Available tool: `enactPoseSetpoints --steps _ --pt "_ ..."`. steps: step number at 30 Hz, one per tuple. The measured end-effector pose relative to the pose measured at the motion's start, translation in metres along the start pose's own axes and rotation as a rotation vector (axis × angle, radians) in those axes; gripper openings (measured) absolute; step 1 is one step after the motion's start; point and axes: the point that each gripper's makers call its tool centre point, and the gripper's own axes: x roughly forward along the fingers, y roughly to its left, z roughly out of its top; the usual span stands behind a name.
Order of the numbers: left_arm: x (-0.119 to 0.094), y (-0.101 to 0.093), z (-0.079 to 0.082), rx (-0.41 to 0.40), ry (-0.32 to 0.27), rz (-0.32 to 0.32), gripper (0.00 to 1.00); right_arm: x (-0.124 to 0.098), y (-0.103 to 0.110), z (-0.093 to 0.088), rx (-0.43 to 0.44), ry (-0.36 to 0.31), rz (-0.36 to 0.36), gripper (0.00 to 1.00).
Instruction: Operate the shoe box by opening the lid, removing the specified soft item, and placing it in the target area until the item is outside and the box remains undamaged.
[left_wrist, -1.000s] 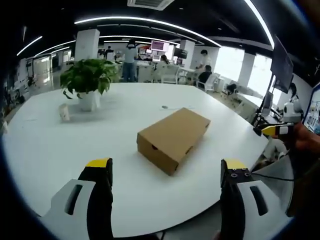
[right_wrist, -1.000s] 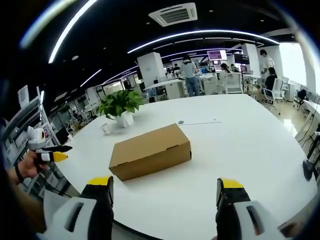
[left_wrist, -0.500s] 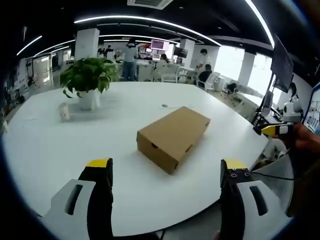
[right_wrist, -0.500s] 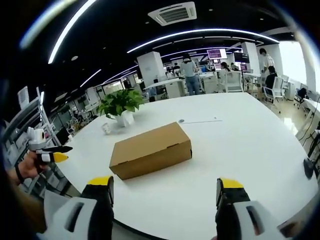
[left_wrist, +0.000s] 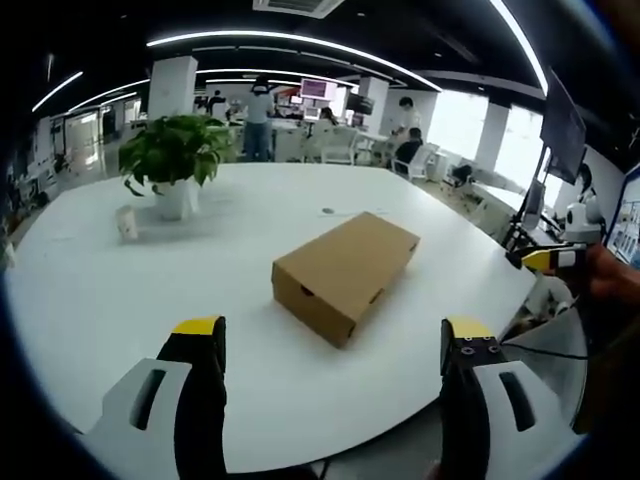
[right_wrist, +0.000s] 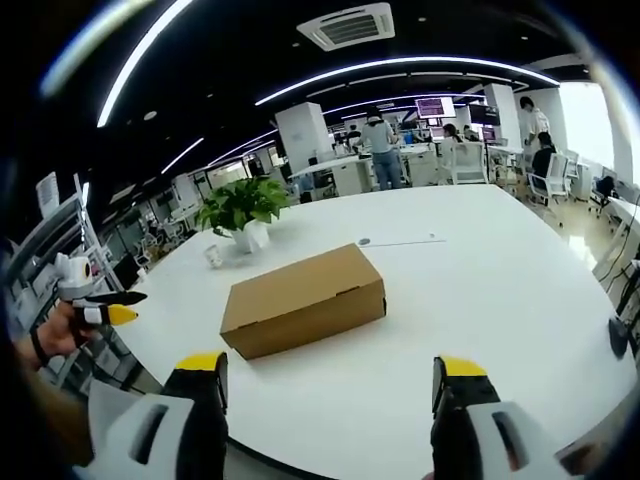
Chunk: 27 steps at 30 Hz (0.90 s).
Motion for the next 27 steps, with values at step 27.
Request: enactPoseSetpoints --steps 27 --pt "0.0079 -0.0046 -0.0062 -0.003 0.021 -0.011 0.87 0.0099 0.0013 -0.006 -0.011 0.034 0.015 0.83"
